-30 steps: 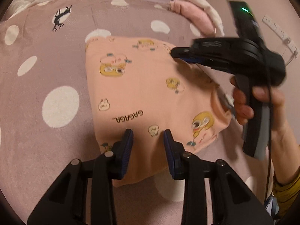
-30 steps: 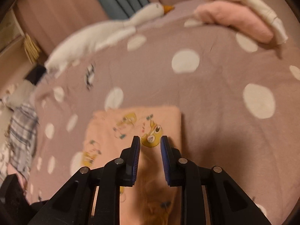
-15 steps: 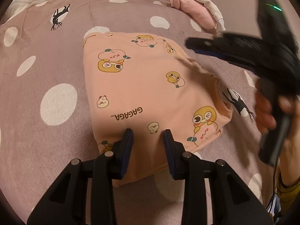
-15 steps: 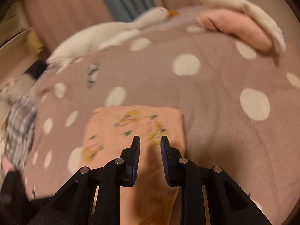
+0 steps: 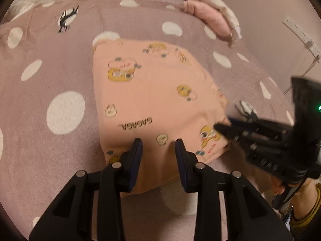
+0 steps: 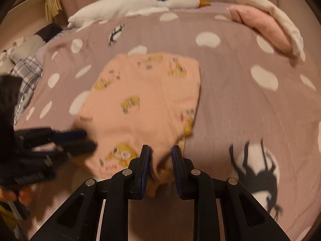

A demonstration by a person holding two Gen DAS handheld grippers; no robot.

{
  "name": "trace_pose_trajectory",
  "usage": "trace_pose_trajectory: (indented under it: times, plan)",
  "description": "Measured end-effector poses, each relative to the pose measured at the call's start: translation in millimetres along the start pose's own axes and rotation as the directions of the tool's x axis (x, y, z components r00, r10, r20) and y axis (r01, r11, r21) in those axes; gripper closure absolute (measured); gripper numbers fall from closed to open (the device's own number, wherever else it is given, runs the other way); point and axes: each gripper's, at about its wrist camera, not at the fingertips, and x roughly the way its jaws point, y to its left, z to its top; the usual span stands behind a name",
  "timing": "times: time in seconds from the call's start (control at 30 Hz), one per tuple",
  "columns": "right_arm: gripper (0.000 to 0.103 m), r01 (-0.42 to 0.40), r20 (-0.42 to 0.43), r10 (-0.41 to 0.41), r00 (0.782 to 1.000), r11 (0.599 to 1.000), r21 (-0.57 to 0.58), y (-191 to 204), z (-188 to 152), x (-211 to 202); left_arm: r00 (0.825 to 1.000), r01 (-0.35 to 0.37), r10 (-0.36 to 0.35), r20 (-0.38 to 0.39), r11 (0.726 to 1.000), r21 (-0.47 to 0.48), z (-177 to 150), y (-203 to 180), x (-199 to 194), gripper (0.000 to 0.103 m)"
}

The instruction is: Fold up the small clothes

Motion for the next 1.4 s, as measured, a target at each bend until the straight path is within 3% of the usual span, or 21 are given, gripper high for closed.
trace_pose_trajectory:
  times: [0.2,0.37,0.5,0.77,1.1,1.2,1.4]
  plan:
    - [0.078,-0.042,0.024,0.042,0.999,0.999,0.018,-1.0,-6.0,-11.5,0.998,-0.031,0.03,0.063,0.999,0.009,32.1,3.2,-3.2,0.071]
    - [0.078,-0.052,0.039,0.051,0.998,0.998,0.039,-4.1,-9.8,-13.6,0.998,-0.044,0.048,0.049,0.996,-0.082,68.3,25.4,22.6,0.071]
    - [0.078,-0.062,0.046,0.06,0.997,0.997,0.038,-3.7,-9.6,-15.0,0.997,-0.074,0.076,0.004,0.988,-0.134,77.9,39.8,43.8,0.071]
    - [0.078,-0.083,0.066,0.079,0.995,0.994,0.065,-5.4,-9.2,-19.8,0.995,-0.094,0.096,0.014,0.991,-0.096,71.3,36.0,38.5,0.069]
    - [0.078,-0.148,0.176,0.134,0.975,0.987,0.068,7.1,8.2,-37.2,0.987,-0.144,0.147,0.062,0.988,-0.053,41.4,29.4,11.8,0.069]
    - [0.078,-0.157,0.159,0.146,0.977,0.986,0.061,14.9,11.4,-27.5,0.986,-0.152,0.155,0.066,0.987,-0.052,30.7,29.1,5.9,0.069]
    - [0.078,-0.136,0.046,0.132,0.99,0.984,0.115,14.8,0.4,3.2,0.986,-0.158,0.16,0.045,0.987,-0.039,6.3,30.8,5.5,0.064]
